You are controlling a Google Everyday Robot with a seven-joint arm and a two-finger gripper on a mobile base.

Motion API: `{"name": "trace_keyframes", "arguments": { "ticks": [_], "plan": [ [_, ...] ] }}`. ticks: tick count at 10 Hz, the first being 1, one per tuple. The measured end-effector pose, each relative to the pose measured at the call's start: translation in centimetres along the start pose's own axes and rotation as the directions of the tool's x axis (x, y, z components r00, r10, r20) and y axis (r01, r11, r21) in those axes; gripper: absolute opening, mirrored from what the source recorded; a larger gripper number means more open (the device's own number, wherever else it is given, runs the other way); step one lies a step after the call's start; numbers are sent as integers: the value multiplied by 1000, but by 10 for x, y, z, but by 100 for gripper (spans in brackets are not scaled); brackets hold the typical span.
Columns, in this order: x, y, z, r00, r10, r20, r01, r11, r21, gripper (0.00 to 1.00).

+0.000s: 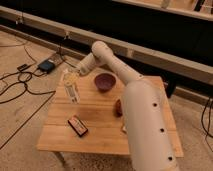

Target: Stand the bottle upright

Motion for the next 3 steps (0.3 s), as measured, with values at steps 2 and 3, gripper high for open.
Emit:
{"name": "trace_keyframes", "arguments": {
  "ticks": [2, 3],
  "plan": [
    [-14, -3, -5, 999, -12, 43, 11, 1000, 18, 0],
    [-15, -3, -6, 999, -15, 46, 14, 1000, 19, 0]
  ]
}}
